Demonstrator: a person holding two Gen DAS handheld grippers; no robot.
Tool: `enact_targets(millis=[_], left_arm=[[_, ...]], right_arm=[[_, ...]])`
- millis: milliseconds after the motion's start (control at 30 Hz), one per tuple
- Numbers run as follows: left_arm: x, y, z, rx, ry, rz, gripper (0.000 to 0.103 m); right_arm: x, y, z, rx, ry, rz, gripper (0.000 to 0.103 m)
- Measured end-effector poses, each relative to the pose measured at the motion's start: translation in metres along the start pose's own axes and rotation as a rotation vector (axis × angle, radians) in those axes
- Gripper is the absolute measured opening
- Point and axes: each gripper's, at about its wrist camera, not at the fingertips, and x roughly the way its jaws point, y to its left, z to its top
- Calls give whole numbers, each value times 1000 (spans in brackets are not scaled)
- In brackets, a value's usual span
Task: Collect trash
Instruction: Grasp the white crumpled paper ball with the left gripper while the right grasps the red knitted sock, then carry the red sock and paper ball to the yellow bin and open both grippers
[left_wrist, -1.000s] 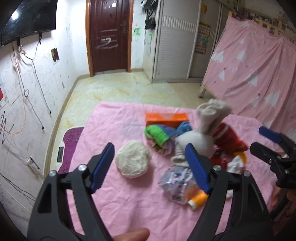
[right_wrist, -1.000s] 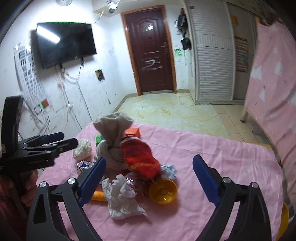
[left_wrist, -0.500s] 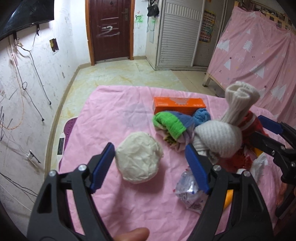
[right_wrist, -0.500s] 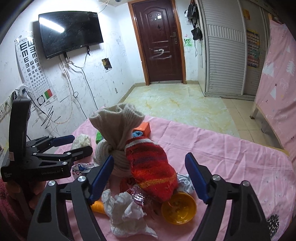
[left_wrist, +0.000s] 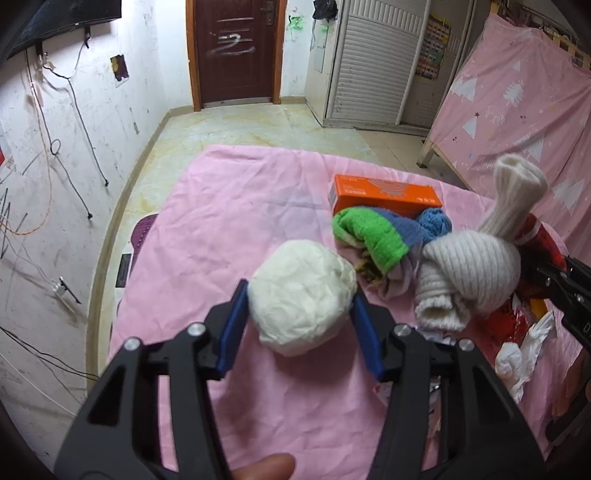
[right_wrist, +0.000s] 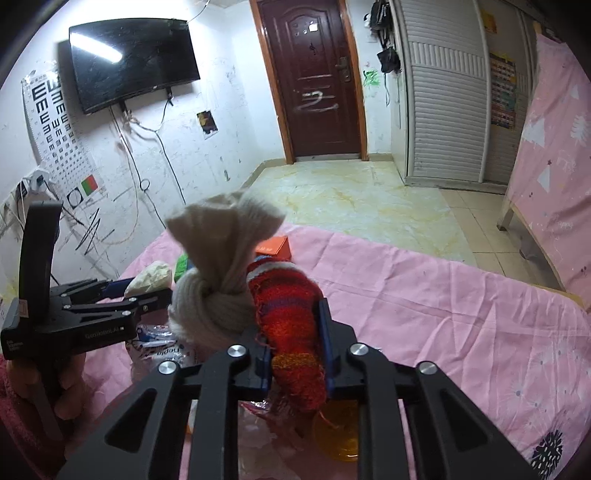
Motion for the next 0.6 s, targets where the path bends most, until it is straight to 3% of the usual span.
enact_targets(millis=[300, 600], left_arm=[[-19, 2, 0, -23, -64, 1, 51], [-64, -19, -2, 2, -143, 8, 51]], right_arm=[[-21, -5, -2, 23, -51, 7, 13], [-67, -11, -7, 40, -123, 2, 13]])
